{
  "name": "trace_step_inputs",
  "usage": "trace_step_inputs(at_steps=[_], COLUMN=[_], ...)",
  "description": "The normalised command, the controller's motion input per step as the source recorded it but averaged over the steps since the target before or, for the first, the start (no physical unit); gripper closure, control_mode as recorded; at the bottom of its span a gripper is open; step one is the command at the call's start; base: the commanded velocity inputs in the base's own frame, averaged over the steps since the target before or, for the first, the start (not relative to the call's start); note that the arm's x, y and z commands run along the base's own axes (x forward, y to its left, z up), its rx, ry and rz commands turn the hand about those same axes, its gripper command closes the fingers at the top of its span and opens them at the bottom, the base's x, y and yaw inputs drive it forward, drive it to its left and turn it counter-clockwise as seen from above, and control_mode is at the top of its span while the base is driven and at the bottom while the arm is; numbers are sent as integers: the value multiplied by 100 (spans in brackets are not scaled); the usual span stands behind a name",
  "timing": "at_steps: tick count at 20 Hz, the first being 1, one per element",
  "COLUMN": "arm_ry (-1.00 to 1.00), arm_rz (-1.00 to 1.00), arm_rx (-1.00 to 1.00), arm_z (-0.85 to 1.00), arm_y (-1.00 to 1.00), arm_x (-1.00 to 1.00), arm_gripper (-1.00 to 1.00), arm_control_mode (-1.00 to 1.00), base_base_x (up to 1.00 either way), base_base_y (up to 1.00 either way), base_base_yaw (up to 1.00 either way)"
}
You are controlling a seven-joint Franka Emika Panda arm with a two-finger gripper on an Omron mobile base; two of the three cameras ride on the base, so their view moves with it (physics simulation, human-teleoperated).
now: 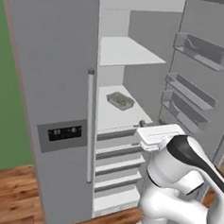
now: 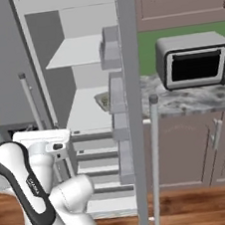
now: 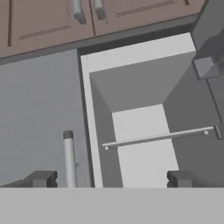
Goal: Place two dumplings into each of the tupperware containers and then place the containers in the fridge.
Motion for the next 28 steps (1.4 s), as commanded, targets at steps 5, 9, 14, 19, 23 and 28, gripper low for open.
trace_step_inputs(at_steps=[5, 9, 14, 19, 23, 28], arm_ry=[0, 0, 0, 0, 0, 0], arm_rz=[0, 0, 0, 0, 0, 0], arm_rx=[0, 0, 0, 0, 0, 0], arm_z=[0, 0, 0, 0, 0, 0], arm_y=[0, 0, 0, 0, 0, 0], arm_x=[0, 0, 0, 0, 0, 0], arm_gripper=[-100, -100, -100, -100, -100, -100], arm_control_mode=[100, 100, 100, 100, 100, 100], base_base_x=[-85, -99, -100, -100, -100, -99], base_base_y=[0, -3, -5, -4, -8, -12], base_base_yaw=[-27, -27, -26, -24, -23, -21])
